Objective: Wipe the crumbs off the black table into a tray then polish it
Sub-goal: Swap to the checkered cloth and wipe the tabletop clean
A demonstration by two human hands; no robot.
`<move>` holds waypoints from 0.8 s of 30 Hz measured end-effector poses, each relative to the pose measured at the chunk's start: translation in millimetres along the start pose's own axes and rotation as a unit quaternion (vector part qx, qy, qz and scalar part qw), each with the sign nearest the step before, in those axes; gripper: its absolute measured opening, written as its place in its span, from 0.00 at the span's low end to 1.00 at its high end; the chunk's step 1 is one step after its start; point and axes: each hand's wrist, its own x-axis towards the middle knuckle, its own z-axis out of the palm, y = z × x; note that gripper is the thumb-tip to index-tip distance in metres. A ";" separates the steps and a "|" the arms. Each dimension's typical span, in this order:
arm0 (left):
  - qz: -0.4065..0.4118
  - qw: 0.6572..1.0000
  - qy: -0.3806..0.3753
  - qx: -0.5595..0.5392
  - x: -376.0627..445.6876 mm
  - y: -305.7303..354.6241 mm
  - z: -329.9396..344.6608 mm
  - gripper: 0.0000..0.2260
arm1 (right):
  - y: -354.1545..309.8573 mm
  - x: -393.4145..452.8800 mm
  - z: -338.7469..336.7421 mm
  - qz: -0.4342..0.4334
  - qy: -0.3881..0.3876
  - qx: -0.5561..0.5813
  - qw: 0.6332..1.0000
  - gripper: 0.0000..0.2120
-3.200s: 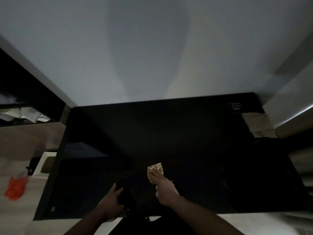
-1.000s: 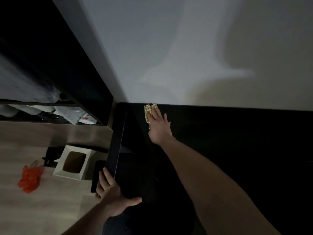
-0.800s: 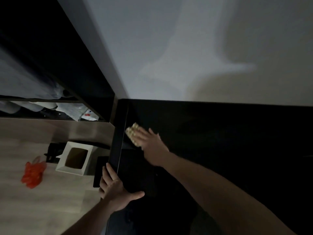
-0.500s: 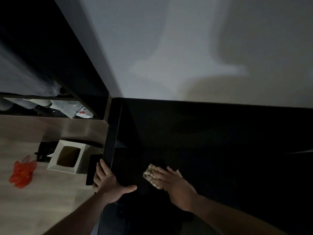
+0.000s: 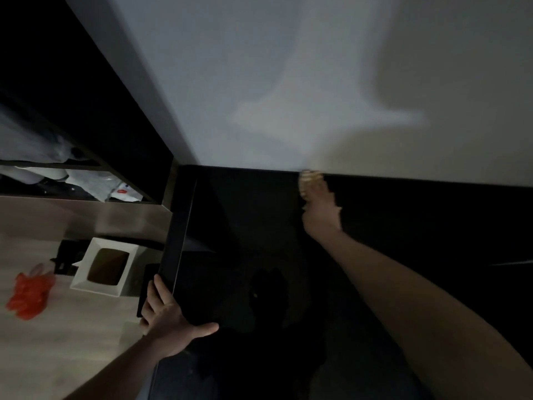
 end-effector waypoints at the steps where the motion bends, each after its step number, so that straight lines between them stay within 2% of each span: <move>1: 0.001 1.000 0.001 -0.001 0.0 -0.6 0.2 0.79 | -23.1 -3.1 19.7 -0.061 -0.024 -0.017 0.998 0.37; 5: 0.000 1.000 -0.005 -0.004 1.6 -0.5 0.3 0.79 | -111.2 -52.4 77.7 -0.281 -0.109 -0.020 0.953 0.43; 7: -0.004 1.000 -0.008 -0.001 2.0 -0.2 0.3 0.79 | -125.6 -78.3 82.7 -0.329 -0.155 -0.039 0.931 0.42; 9: 0.003 1.000 -0.006 0.005 1.1 -0.4 0.1 0.79 | -101.8 -80.9 75.7 -0.333 -0.130 -0.062 0.932 0.42; 12: 0.008 1.000 -0.008 0.008 -0.9 0.5 -0.3 0.78 | -24.0 -67.5 36.7 -0.262 -0.071 -0.090 0.958 0.43; 16: -0.012 1.000 -0.017 0.016 -2.5 3.3 2.5 0.78 | 123.6 -55.1 -45.1 -0.097 0.009 -0.080 0.992 0.44; 21: -0.037 0.998 0.021 0.041 -11.4 12.2 7.2 0.75 | 274.1 -88.2 -158.2 0.085 0.010 -0.108 0.990 0.40; 24: 0.021 0.994 0.051 0.090 -31.7 34.9 18.3 0.66 | 327.1 -112.0 -206.3 0.212 0.057 -0.041 0.975 0.33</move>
